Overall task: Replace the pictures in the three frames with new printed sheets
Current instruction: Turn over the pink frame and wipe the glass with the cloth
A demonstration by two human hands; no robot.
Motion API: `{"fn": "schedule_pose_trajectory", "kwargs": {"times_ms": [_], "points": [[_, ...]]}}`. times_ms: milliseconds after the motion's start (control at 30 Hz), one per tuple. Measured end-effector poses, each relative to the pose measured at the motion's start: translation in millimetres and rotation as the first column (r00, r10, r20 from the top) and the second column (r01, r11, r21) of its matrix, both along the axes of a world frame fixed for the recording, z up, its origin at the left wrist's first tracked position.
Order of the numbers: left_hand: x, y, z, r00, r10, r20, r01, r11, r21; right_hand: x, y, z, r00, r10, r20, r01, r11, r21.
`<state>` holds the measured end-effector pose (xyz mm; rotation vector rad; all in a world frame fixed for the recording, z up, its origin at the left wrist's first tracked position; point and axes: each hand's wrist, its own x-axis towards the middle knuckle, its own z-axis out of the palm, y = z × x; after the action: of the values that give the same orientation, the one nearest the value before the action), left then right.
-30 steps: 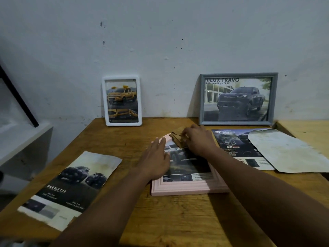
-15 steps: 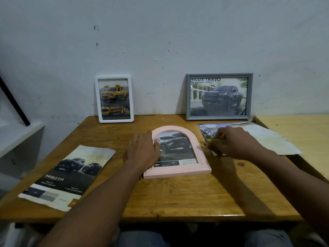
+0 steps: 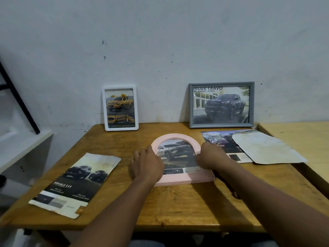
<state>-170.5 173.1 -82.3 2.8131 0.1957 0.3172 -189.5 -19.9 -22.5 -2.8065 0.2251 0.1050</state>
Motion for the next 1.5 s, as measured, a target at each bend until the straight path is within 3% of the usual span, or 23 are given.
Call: {"fn": "schedule_pose_trajectory", "kwargs": {"times_ms": [133,267,500,600,700,800,867,1000,1167,1500], "points": [[1.6,-0.7,-4.8,0.998,0.004,0.060,-0.001,0.999,-0.042,9.7,22.5,-21.4,0.997,-0.070,0.044,0.074,0.993,-0.096],[3.1,0.9,-9.9,0.996,0.009,0.093,0.004,0.991,-0.131,17.8,19.6,-30.5,0.974,-0.215,0.073,0.207,0.972,0.111],[4.3,7.2,-13.0,0.990,-0.006,0.144,0.056,0.935,-0.349,20.4,8.5,-34.2,0.959,-0.237,0.156,0.153,0.895,0.420],[13.0,15.4,-5.4,0.988,-0.022,0.154,0.107,0.814,-0.572,19.5,2.6,-32.5,0.929,-0.214,0.301,0.033,0.861,0.508],[24.7,26.0,16.9,0.987,-0.070,0.144,0.158,0.574,-0.803,24.7,1.1,-18.3,0.871,-0.205,0.446,-0.098,0.817,0.568],[36.2,36.4,41.1,0.974,-0.091,0.208,0.226,0.487,-0.843,34.4,-0.6,0.5,0.854,-0.170,0.491,-0.202,0.762,0.615],[45.2,43.2,53.8,0.955,-0.136,0.262,0.294,0.517,-0.804,42.0,-4.4,11.9,0.872,-0.107,0.477,-0.263,0.721,0.642],[70.4,60.2,66.4,0.895,-0.233,0.380,0.424,0.706,-0.568,64.9,-18.7,22.0,0.887,0.078,0.456,-0.376,0.696,0.612],[110.7,65.3,69.3,0.847,-0.320,0.424,0.469,0.825,-0.315,105.4,-22.3,19.2,0.859,0.165,0.486,-0.400,0.808,0.433],[212.9,60.2,57.3,0.858,-0.286,0.427,0.426,0.860,-0.279,203.2,-9.5,6.9,0.857,0.135,0.497,-0.335,0.879,0.340]]}}
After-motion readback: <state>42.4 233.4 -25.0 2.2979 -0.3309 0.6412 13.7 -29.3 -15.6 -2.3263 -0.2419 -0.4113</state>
